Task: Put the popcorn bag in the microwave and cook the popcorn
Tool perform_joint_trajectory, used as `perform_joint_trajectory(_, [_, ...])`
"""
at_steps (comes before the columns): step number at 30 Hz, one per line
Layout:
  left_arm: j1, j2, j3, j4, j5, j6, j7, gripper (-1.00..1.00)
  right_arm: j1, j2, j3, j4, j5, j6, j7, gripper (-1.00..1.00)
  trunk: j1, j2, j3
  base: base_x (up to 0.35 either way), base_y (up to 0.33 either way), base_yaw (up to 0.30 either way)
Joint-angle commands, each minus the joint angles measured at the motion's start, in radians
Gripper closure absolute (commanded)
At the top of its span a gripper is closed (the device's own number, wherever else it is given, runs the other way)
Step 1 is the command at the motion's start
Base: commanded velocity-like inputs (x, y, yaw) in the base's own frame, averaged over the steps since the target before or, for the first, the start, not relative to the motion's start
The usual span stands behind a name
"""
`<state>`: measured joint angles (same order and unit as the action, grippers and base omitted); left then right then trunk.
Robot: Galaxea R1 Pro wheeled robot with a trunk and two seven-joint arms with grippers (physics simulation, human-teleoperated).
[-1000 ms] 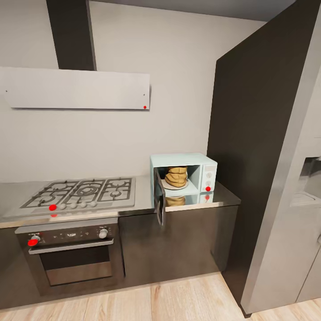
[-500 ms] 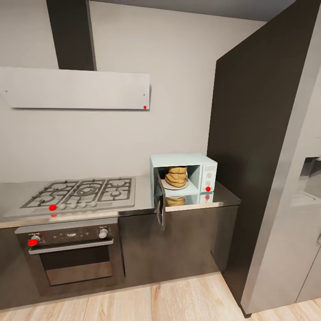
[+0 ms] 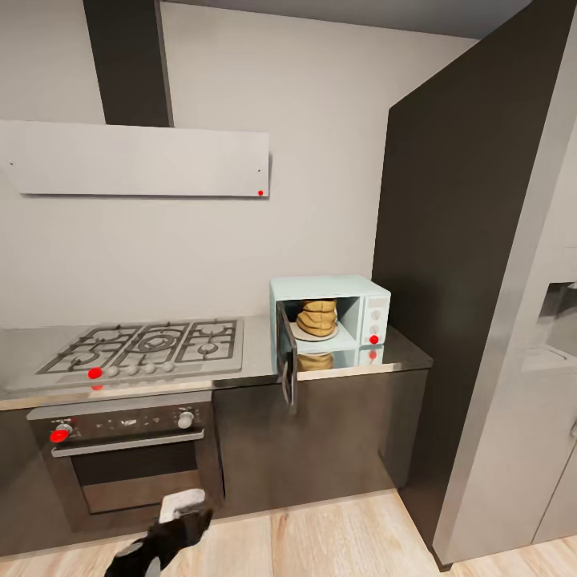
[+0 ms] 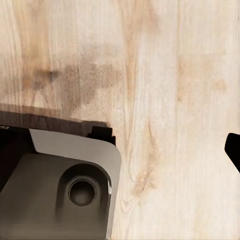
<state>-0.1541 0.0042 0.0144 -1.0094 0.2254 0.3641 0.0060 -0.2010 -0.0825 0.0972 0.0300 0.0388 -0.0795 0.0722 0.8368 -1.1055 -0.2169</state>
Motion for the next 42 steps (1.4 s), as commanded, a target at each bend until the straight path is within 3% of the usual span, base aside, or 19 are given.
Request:
perform_joint_trajectory(1, [-0.020,0.000,0.001,-0.048,0.008,0.037,-0.003,-1.00,-0.002,-0.002,0.006,0.003,0.003,-0.006,0.001,-1.00,0.000,-0.001,-0.001,0.000,0.000,0.000])
perform_joint_trajectory(4, [-0.085,-0.003,0.001,-0.166,0.011,0.119,-0.011,-1.00,-0.002,-0.006,0.006,0.002,-0.001,-0.006,0.001,-1.00,0.000,-0.001,-0.001,0.000,0.000,0.000])
perform_joint_trajectory(7, [-0.161,-0.005,-0.002,-0.246,0.013,0.155,-0.033,-1.00,-0.002,-0.006,0.006,0.002,-0.002,-0.005,0.001,-1.00,0.000,-0.001,-0.001,0.000,0.000,0.000])
perform_joint_trajectory(8, [-0.204,-0.005,-0.002,-0.269,0.014,0.178,-0.073,-1.00,-0.002,-0.006,0.006,0.002,-0.002,-0.005,0.001,-1.00,0.000,-0.001,-0.001,0.000,0.000,0.000])
perform_joint_trajectory(10, [-0.232,-0.004,-0.002,-0.283,0.014,0.197,-0.117,-1.00,-0.002,-0.005,0.006,0.002,-0.002,-0.004,0.001,-1.00,0.000,-0.001,-0.001,0.000,0.000,0.000])
perform_joint_trajectory(12, [-0.265,-0.005,-0.002,-0.381,0.014,0.241,-0.283,-1.00,-0.002,-0.003,0.004,0.002,-0.002,-0.003,0.001,-1.00,0.000,-0.001,-0.001,0.000,0.000,0.000])
perform_joint_trajectory(15, [-0.269,-0.008,-0.004,-0.433,0.014,0.293,-0.320,-1.00,-0.002,-0.004,0.004,0.002,-0.002,-0.003,0.001,-1.00,0.000,-0.001,-0.001,0.000,0.000,0.000])
perform_joint_trajectory(20, [-0.269,-0.007,0.001,-0.488,0.016,0.303,-0.330,-1.00,-0.002,-0.003,0.002,0.002,-0.003,-0.002,0.001,-1.00,0.000,-0.001,-0.001,0.000,0.000,0.000])
perform_joint_trajectory(30, [-0.269,-0.029,-0.003,-0.490,0.017,0.297,-0.328,-1.00,-0.002,-0.001,0.001,0.002,-0.011,-0.004,0.001,-1.00,0.000,-0.001,-0.001,0.000,0.000,0.000])
perform_joint_trajectory(42, [-0.269,-0.032,-0.019,-0.462,0.017,0.294,-0.330,-1.00,-0.002,0.003,0.001,0.002,-0.011,-0.005,0.001,-1.00,0.000,-0.001,-0.001,0.114,0.000,0.000])
